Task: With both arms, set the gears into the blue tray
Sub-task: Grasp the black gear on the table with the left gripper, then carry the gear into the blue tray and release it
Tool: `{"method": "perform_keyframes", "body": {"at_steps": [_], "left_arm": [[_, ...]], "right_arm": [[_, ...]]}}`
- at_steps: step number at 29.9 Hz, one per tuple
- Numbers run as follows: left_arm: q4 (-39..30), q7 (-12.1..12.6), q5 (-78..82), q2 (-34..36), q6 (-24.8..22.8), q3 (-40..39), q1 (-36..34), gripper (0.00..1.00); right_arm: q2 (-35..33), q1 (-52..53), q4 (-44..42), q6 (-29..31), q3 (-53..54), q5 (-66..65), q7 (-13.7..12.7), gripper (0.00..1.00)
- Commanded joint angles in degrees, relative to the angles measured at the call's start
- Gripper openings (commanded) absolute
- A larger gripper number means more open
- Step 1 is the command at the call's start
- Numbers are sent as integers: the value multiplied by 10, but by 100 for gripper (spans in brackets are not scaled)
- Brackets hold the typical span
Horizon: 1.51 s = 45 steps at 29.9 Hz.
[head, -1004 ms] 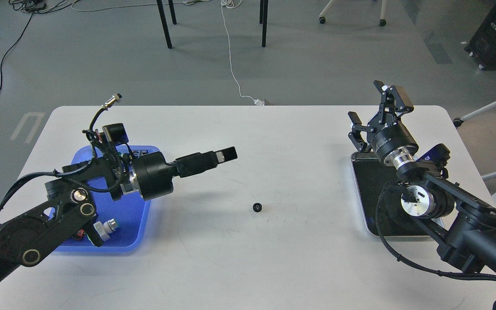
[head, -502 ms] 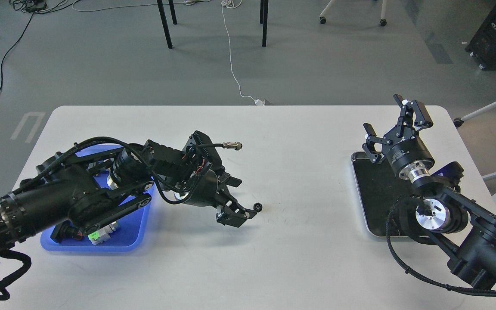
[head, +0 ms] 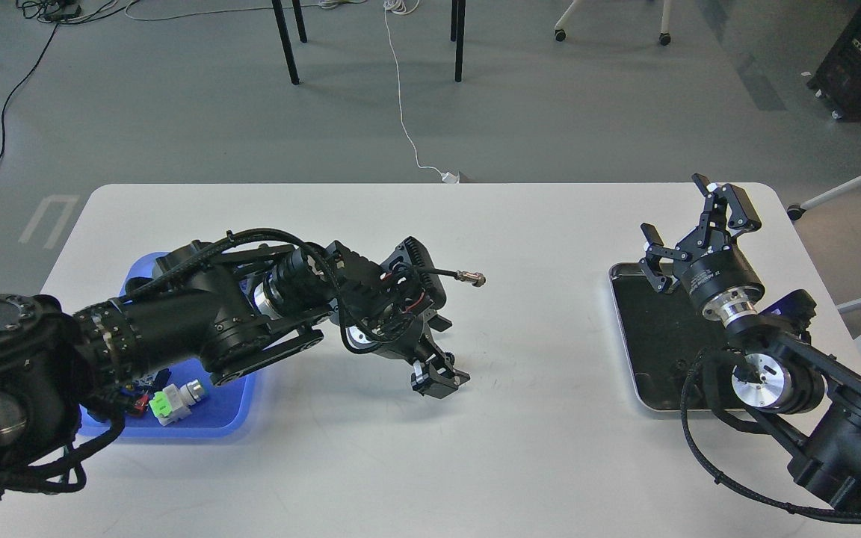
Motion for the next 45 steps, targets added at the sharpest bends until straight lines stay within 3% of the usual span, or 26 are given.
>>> {"method": "perform_keyframes", "body": {"at_steps": [1,7,16,20,25,37,40,45], "left_arm": [[7,0,0,-5,1,0,1,77],[15,0,0,-1,9,5,8,59],[17,0,0,1,28,16,16,56],[17,0,0,3,28,16,21,34],[17,0,0,4,28,16,23,20],[6,0,0,37,29,6,6,16],[-28,0,0,76,28,6,-25,16],[-98,0,0,202,27,8,-45,17]], "right_arm": [[-2,-1,0,0,0,0,0,99],[-3,0,1,0,0,0,0,99],[-4,0,1,0,0,0,0,99],[-5,0,1,0,1,0,0,99],[-4,0,1,0,1,0,0,99],[-4,3,-1,0,1,0,0,99],[-3,4,0,0,0,-1,0,99],[1,5,-1,-1,-1,-2,0,99]]}}
